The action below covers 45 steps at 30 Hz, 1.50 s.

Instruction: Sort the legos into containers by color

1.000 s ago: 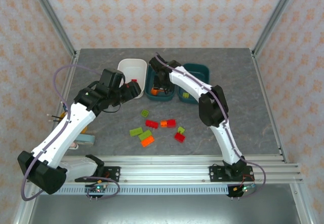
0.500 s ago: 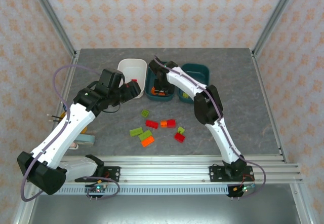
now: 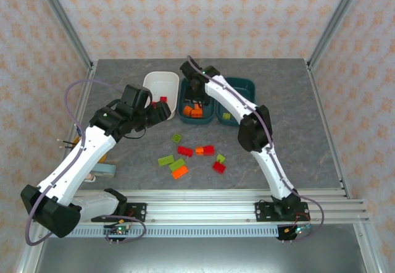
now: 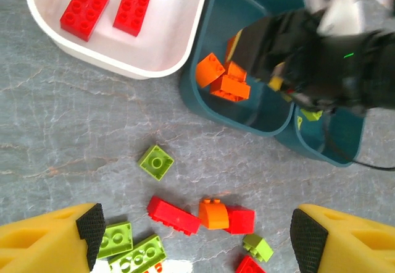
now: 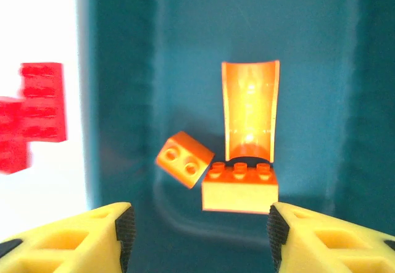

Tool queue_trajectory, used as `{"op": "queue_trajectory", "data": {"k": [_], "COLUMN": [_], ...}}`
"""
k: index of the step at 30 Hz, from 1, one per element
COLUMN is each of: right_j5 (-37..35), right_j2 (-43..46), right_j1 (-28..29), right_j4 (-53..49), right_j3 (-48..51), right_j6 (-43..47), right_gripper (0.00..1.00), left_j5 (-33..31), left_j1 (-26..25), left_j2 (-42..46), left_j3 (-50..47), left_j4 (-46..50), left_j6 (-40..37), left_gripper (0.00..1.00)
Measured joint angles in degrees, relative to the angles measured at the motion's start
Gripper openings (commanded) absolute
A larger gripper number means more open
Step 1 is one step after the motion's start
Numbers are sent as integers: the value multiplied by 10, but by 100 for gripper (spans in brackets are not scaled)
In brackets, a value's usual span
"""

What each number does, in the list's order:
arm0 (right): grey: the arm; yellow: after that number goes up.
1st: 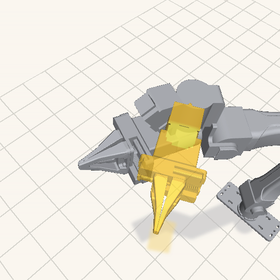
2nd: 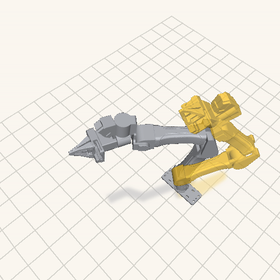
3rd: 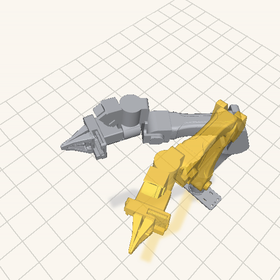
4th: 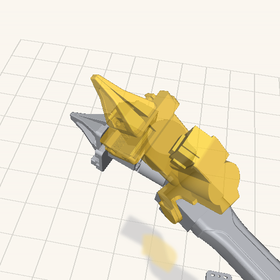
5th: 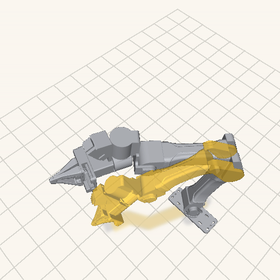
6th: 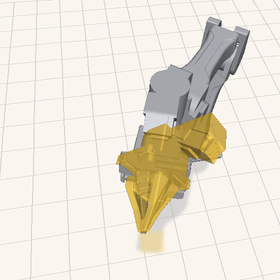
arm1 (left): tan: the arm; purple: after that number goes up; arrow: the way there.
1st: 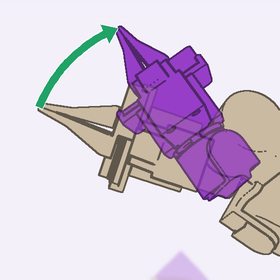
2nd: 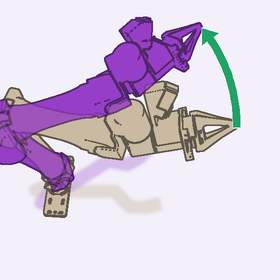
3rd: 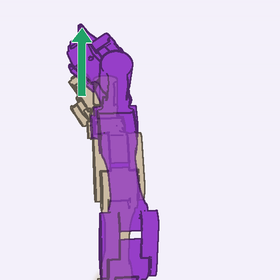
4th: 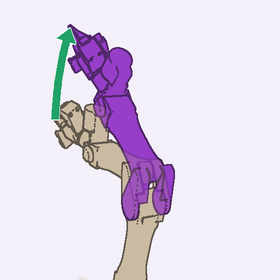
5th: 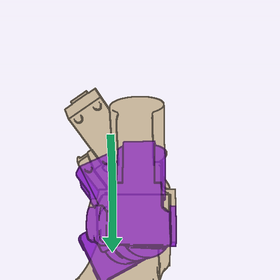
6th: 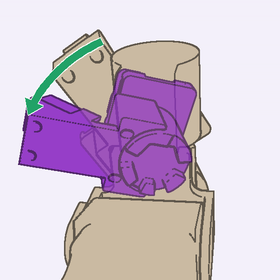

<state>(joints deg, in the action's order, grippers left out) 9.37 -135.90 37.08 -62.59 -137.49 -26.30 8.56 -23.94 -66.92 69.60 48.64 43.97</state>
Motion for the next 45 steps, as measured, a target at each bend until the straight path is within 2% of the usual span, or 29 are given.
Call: {"op": "queue_trajectory", "data": {"k": [4, 9, 18, 24, 30, 37, 41, 45], "right_j5": [-7, -18, -18, -7, 13, 50, 61, 59], "right_j2": [82, 232, 473, 587, 682, 770, 829, 853], "right_j1": [0, 3, 42, 83, 117, 144, 145, 145], "right_j4": [4, 40, 125, 149, 173, 254, 306, 322], "right_j3": [8, 87, 350, 530, 694, 851, 921, 930], "right_j6": [12, 27, 39, 38, 39, 67, 91, 105], "right_gripper": [58, 57, 57, 57, 55, 59, 65, 65], "left_j5": [0, 0, 12, 13, 2, -12, -16, -17], "left_j1": [0, 0, -5, -61, -101, -140, -156, -167], "left_j2": [21, 42, 59, 53, 21, -107, -186, -228], "left_j3": [0, 0, -44, -84, -125, -122, -96, -85], "left_j4": [25, 62, 92, 92, 55, -22, -55, -83], "left_j6": [4, 8, 10, 32, 124, 288, 368, 435], "left_gripper": [81, 81, 77, 76, 71, 73, 69, 59]}}
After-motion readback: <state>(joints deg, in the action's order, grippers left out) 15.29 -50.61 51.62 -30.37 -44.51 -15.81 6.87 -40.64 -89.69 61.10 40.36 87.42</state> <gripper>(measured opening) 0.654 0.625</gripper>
